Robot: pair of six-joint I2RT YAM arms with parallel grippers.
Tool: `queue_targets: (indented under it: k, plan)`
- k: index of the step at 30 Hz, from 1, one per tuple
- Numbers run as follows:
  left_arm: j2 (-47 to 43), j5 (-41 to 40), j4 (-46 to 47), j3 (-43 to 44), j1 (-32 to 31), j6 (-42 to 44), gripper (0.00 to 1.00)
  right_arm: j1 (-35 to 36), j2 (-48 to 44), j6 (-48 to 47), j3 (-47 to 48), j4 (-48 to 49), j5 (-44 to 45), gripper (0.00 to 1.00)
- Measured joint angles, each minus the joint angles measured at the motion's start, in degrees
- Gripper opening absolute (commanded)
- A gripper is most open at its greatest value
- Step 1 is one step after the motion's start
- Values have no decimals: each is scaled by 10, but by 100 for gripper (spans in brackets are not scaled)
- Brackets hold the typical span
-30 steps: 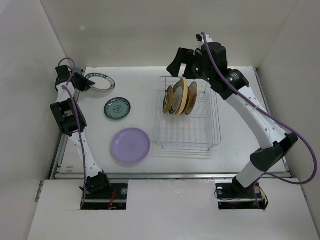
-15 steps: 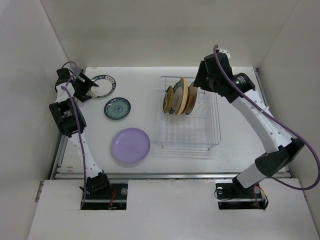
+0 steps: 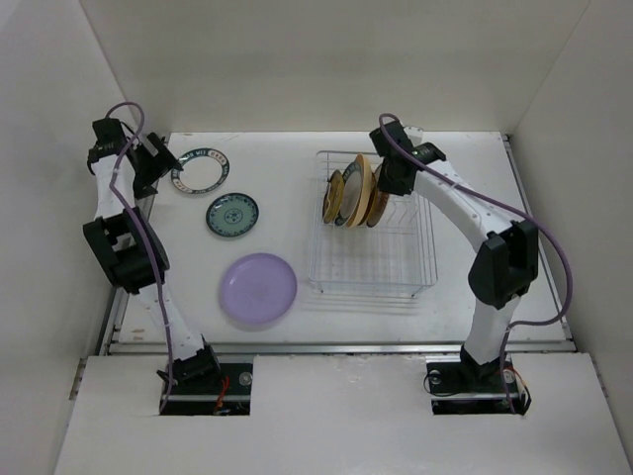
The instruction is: Unload the plates from the dish rack
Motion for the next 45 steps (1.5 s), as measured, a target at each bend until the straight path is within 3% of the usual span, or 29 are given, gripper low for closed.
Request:
queue_targets:
  k: [2, 11, 18, 22, 25, 29, 35, 40, 45]
  plan:
    - [-38, -3, -8, -16, 0, 19, 100, -3, 19, -8, 3, -2, 8, 0]
    - [-151, 65, -79, -53, -22, 146, 100, -1, 12, -26, 17, -23, 30, 0]
    - [-185, 181, -137, -75, -108, 235, 100, 21, -77, -26, 98, -105, 153, 0]
    - [-185, 226, -154, -76, -160, 258, 100, 53, -146, -33, 158, -94, 196, 0]
    - [-185, 252, -158, -77, -195, 262, 100, 86, -150, -47, 176, -65, 194, 0]
    - [-185, 308, -156, -76, -216, 252, 100, 103, -106, -68, 155, 5, 97, 0]
    - [-179, 338, -148, -62, -215, 225, 98, 103, 4, -75, 98, 116, -145, 0]
    - [-176, 308, -132, -76, -215, 221, 94, 104, 42, -71, 97, 170, -273, 0]
    - [-166, 246, -120, -105, -215, 221, 91, 104, 37, -66, 79, 235, -343, 0]
